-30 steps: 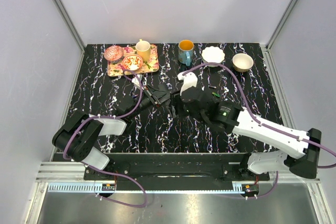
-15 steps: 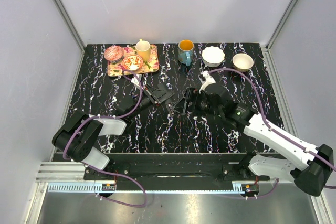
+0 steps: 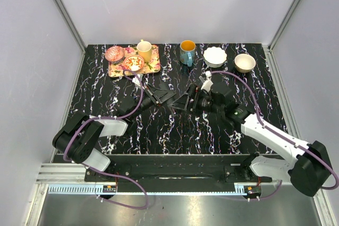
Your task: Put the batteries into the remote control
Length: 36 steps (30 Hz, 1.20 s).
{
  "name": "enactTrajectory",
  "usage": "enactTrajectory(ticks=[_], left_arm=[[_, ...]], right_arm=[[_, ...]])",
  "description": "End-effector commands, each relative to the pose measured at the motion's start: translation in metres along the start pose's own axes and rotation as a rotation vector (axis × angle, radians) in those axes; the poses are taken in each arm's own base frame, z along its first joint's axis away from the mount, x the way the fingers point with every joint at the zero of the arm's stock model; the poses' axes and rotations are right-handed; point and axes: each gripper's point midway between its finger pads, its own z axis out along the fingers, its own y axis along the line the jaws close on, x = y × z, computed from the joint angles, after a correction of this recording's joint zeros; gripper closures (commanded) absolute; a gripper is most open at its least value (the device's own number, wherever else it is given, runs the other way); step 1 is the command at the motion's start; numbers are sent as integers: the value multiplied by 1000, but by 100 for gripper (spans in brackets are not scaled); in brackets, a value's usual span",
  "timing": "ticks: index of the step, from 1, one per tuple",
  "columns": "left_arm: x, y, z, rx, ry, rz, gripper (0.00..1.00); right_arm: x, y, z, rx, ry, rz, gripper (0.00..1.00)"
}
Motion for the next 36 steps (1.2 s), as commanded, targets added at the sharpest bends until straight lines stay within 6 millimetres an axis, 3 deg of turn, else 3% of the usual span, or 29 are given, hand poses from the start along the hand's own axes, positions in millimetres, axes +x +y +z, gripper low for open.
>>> enactTrajectory(ticks=[1, 14, 36], left_arm=[[-17, -88, -6, 331, -79, 126, 100], [-14, -90, -8, 339, -63, 118, 100], [-12, -90, -10, 335, -57, 115, 100]], right_arm=[[-9, 20, 2, -102, -7, 1, 12], [-3, -4, 13, -43, 46, 13, 22], [-11, -13, 24, -47, 40, 48, 30]])
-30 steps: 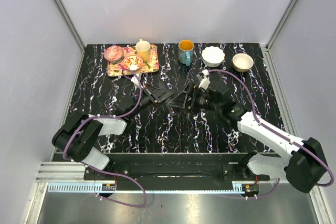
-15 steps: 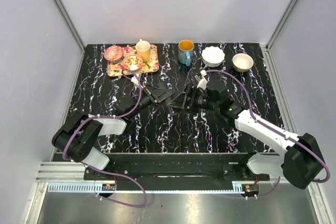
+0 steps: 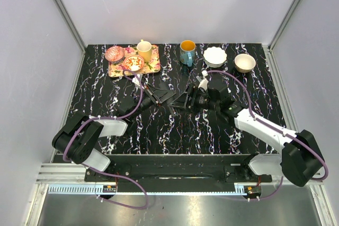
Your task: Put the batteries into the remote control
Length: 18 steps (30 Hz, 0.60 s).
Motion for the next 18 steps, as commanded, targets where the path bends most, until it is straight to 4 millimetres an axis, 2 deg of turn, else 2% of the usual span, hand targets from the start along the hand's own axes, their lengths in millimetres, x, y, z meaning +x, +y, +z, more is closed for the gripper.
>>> enactTrajectory(ticks=[1, 18], left_arm=[[-10, -87, -9, 330, -54, 131, 100], [-13, -91, -8, 339, -58, 133, 100]], right_arm=[[-6, 9, 1, -48, -9, -10, 30], [1, -2, 4, -40, 11, 16, 38]])
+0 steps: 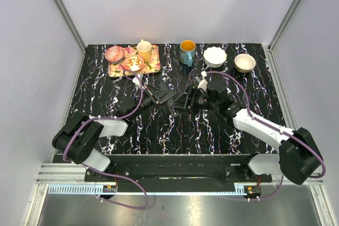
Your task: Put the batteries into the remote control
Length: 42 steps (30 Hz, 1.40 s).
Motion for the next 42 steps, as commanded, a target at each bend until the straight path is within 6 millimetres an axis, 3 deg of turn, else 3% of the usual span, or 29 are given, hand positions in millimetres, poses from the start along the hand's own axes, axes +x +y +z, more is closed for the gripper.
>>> enactTrajectory(ticks=[1, 24, 28, 33, 35, 38, 42], left_arm=[[-13, -91, -7, 339, -57, 133, 100], [-14, -100, -4, 360, -54, 143, 100], [-15, -102, -4, 363, -54, 144, 100], [-15, -103, -4, 367, -56, 146, 100], [-15, -103, -4, 366, -56, 145, 100], [-13, -96, -5, 350, -51, 142, 100], [-12, -89, -6, 329, -51, 140, 100]], right_arm=[[1, 0, -1, -20, 3, -1, 39], [16, -14, 4, -32, 59, 36, 45], [18, -16, 4, -35, 67, 36, 52], [23, -21, 6, -40, 83, 50, 80], [24, -21, 6, -43, 86, 53, 85], [21, -16, 6, -48, 84, 49, 78], [16, -6, 2, -53, 73, 32, 39]])
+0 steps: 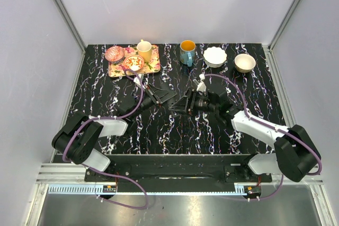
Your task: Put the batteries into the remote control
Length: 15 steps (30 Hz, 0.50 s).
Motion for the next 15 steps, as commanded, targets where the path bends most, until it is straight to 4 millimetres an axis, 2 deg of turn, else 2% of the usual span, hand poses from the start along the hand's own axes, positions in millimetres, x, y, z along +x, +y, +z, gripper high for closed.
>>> enactTrajectory(ticks=[1, 4, 7, 10, 11, 15], left_arm=[[-13, -85, -8, 322, -72, 166, 100], [-12, -82, -9, 317, -71, 164, 100], [-12, -84, -10, 318, -69, 164, 100], [-11, -87, -10, 321, -63, 172, 100], [-11, -86, -11, 317, -64, 173, 100], [-10, -83, -13, 307, -60, 173, 100]], right_arm=[[1, -10, -1, 72, 9, 27, 35], [-6, 0, -6, 79, -14, -3, 23], [-14, 12, -16, 75, -37, -43, 17], [-25, 28, -34, 92, -80, -135, 11], [-23, 35, -46, 119, -83, -158, 10], [-31, 37, -78, 234, -145, -324, 7]])
